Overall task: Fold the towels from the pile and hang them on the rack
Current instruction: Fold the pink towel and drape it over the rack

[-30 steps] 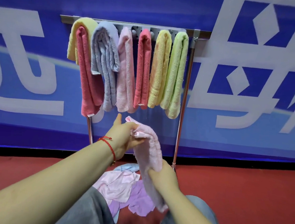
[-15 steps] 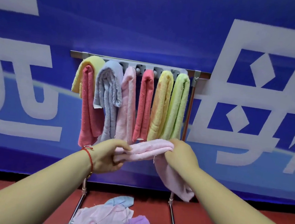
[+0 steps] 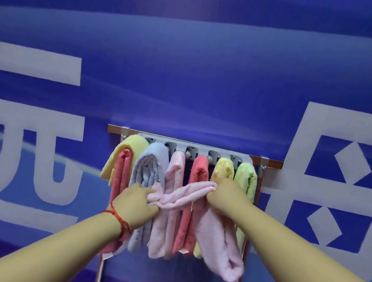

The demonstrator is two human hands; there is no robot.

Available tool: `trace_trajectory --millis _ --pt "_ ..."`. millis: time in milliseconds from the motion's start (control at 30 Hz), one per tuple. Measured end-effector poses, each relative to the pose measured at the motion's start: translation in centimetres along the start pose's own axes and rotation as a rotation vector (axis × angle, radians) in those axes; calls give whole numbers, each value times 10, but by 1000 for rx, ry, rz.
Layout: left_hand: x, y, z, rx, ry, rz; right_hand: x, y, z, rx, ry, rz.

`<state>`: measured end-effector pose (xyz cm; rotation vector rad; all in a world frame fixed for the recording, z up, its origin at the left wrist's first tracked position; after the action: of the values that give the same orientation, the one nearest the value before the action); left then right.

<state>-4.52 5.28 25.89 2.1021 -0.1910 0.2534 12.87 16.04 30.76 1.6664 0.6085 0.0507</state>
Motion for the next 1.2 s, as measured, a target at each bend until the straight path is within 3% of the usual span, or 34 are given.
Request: trace_trajectory --millis 200,367,600,700,767,867,967,1067,1200 --pt "-11 29 -23 217 -105 -149 -48 32 -16 -27 37 155" --pt "5 18 -30 267 -225 32 -84 49 -27 -131 88 328" --pt "17 22 -52 446 -72 241 -102 58 -31 -170 22 359" --pt "17 33 -56 424 -192 179 -94 56 -36 -154 43 339" --pt "24 49 -51 427 -457 -113 -86 52 -40 -139 76 354" --pt "9 44 -52 210 -767 -516 -74 37 -45 -134 146 424" --pt "-4 39 -52 105 -916 -668 -63 26 -46 -40 167 444" --pt "-4 39 -54 88 -965 -765 -50 13 -54 23 100 230" --pt "-18 43 -75 -4 -769 -702 -41 12 -53 105 52 -195"
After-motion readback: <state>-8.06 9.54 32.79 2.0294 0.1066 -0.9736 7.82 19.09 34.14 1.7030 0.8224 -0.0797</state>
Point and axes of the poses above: each hand's wrist, its own z-axis away from the middle knuckle, its own y-axis out of the back of the hand, x = y × z, the point moved 4 cm from there along -z, towards the middle knuckle, and after that the axes turned 10 degrees about -y, right-handed, at the moved point
